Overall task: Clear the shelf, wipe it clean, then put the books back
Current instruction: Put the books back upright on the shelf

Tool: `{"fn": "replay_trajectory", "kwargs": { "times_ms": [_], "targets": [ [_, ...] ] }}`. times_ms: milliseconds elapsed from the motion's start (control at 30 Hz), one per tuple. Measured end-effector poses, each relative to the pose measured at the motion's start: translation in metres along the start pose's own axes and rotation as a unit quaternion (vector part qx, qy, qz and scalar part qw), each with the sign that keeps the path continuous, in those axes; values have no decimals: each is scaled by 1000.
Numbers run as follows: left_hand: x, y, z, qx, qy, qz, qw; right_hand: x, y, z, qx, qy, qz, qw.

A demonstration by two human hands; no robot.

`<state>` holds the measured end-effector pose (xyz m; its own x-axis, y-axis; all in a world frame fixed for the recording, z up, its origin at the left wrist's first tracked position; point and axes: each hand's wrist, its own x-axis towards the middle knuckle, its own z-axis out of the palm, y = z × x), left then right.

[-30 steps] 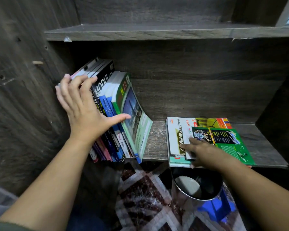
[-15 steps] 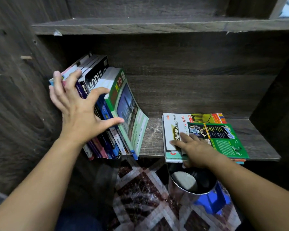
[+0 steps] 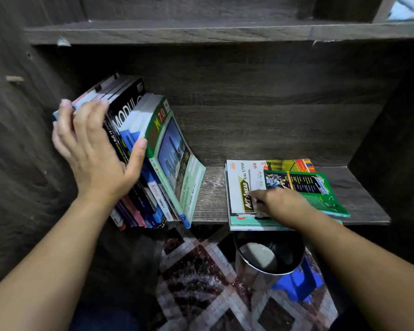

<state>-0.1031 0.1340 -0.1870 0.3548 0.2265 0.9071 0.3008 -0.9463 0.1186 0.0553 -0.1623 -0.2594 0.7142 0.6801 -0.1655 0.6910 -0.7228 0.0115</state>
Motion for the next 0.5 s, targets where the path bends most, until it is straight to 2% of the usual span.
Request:
{"fn": "replay_trajectory", "kwargs": {
  "times_ms": [133, 233, 367, 500],
  "targets": [
    [1, 2, 0, -5, 4, -5, 1000, -4, -11, -4, -45, 13, 19, 999],
    [1, 4, -1, -4, 9, -9, 1000, -5, -12, -1, -66, 12, 67, 995],
    [1, 7, 0, -7, 6, -19, 1000, -4, -5, 5, -39, -12, 149, 988],
    [0, 7, 2, -2, 7, -20, 1000, 2, 1, 13, -21, -4, 154, 988]
  ]
}}
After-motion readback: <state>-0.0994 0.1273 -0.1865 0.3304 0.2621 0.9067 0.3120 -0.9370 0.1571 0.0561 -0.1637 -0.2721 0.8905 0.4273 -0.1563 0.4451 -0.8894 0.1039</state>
